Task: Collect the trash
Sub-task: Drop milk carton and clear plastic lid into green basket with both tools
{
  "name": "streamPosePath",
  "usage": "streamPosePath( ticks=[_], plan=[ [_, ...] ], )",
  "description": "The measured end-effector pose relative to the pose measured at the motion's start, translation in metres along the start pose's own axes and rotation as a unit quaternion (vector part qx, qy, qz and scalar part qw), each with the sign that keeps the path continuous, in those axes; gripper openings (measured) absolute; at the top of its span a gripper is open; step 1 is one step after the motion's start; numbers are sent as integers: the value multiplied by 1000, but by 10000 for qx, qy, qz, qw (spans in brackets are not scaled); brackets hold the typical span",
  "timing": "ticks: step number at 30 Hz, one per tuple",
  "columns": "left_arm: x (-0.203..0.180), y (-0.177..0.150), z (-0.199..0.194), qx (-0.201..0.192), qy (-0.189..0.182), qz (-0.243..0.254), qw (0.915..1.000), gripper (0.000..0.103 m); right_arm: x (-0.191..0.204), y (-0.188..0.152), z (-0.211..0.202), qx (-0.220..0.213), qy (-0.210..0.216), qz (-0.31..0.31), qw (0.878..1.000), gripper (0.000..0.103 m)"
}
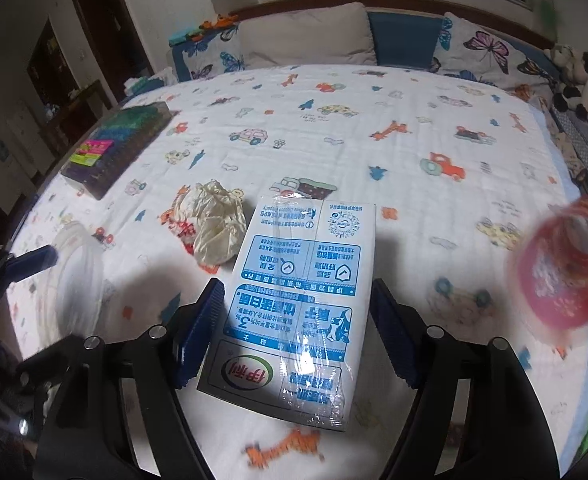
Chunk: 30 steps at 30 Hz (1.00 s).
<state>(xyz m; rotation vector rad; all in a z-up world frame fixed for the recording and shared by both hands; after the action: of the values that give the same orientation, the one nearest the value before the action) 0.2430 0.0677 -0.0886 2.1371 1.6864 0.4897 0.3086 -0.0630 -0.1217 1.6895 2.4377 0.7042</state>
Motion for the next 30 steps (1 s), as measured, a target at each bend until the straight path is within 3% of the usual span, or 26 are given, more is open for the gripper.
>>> streamPosePath(
  ticks=[13,23,30],
  plan=[
    [-79,25,-19,-207,-334,500,9980,90,-59,-60,-88,-601,-49,520,9968,73],
    [-176,57,-26,-316,-672,1050,9917,90,-179,-119,-149,-906,-673,1408,9836,74],
    [-238,81,-27,-327,-790,1379,9868,90,-261,-155,-166,-925,-1037,2014,9696,74]
  ],
)
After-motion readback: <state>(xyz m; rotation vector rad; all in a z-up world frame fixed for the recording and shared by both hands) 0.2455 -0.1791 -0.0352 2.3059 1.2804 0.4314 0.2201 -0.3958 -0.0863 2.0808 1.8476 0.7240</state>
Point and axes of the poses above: each gripper's, at about its wrist camera, not at the fingertips, and z roughly the way its jaws point, x to its left, y to its top, the point moved 9 cm from there along z, roughly the way its jaws point, and after that the axes turned 14 degrees about x, right-handed, at the moved point
